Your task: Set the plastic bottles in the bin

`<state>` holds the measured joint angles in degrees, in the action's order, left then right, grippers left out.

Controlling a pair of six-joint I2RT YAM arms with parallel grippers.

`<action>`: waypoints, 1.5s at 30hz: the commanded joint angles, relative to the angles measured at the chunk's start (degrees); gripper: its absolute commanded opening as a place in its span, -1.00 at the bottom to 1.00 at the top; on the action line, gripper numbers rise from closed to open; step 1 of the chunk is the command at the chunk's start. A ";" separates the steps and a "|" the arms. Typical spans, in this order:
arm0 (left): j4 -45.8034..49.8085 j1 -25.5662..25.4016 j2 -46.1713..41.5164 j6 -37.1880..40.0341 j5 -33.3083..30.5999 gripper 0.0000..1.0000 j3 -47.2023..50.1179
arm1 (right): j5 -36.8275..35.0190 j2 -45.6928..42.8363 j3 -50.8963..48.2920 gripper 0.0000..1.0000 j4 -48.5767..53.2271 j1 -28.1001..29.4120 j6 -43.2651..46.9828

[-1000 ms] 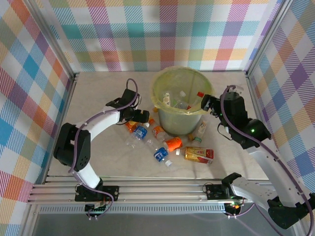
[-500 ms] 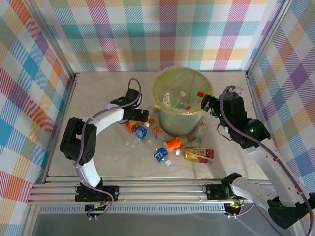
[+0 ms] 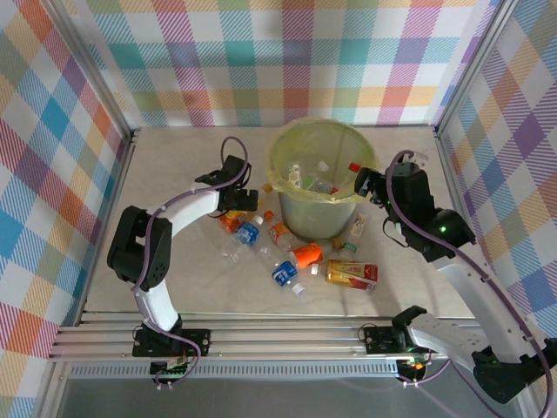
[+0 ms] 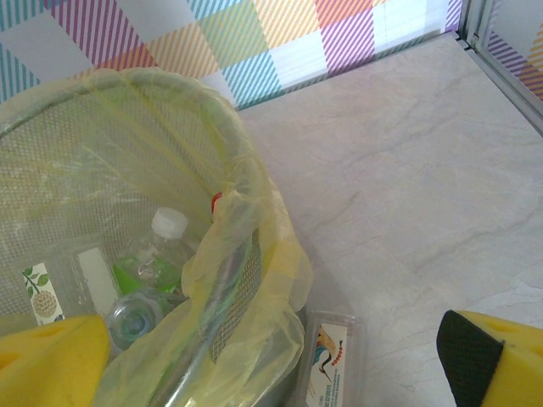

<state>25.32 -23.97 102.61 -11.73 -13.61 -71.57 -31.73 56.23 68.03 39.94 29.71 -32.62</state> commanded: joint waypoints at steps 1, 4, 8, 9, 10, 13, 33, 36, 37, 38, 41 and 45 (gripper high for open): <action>-0.29 1.58 -0.84 -3.64 -2.22 1.00 0.08 | -0.63 0.44 -0.44 0.99 -1.01 0.18 -0.85; -0.36 2.24 -0.41 -4.76 -1.95 1.00 -0.19 | -0.35 0.63 -0.36 0.99 -1.23 0.16 -0.84; -1.04 3.02 0.61 -6.47 -2.02 0.98 -0.03 | -0.35 0.71 -0.35 0.99 -1.10 0.17 -0.81; -1.17 3.26 0.82 -7.00 -1.96 0.98 0.00 | -0.32 0.75 -0.35 0.99 -1.09 0.17 -0.83; -1.40 3.52 1.01 -7.44 -1.94 0.98 0.07 | -0.32 0.65 -0.35 0.99 -1.02 0.16 -0.78; -2.83 4.18 1.57 -8.62 -1.05 0.97 0.55 | -0.30 0.64 -0.35 0.99 -1.01 0.17 -0.78; -5.17 1.83 4.62 -3.57 6.74 1.00 -1.40 | 0.37 1.61 0.18 0.99 -1.78 0.17 -0.45; -4.21 1.25 5.79 -3.00 6.25 1.00 -2.54 | 0.46 1.52 0.10 0.99 -1.72 0.17 -0.51; -4.14 1.20 6.08 -3.04 6.21 1.00 -2.80 | 0.44 1.45 0.07 0.99 -1.77 0.17 -0.51; -4.01 1.20 6.41 -3.04 6.07 1.00 -3.04 | 0.44 1.43 -0.07 0.99 -1.80 0.17 -0.45; -3.82 1.22 7.41 -3.27 5.16 1.00 -4.00 | 0.46 1.34 -0.18 0.99 -1.62 0.17 -0.60; -3.35 1.79 9.36 -4.76 3.92 0.99 -5.83 | 0.46 1.18 -0.34 0.99 -1.45 0.17 -0.73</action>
<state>20.62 -22.41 110.45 -15.68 -8.19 -74.96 -31.44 57.69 68.03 39.48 29.71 -32.62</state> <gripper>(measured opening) 0.998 0.996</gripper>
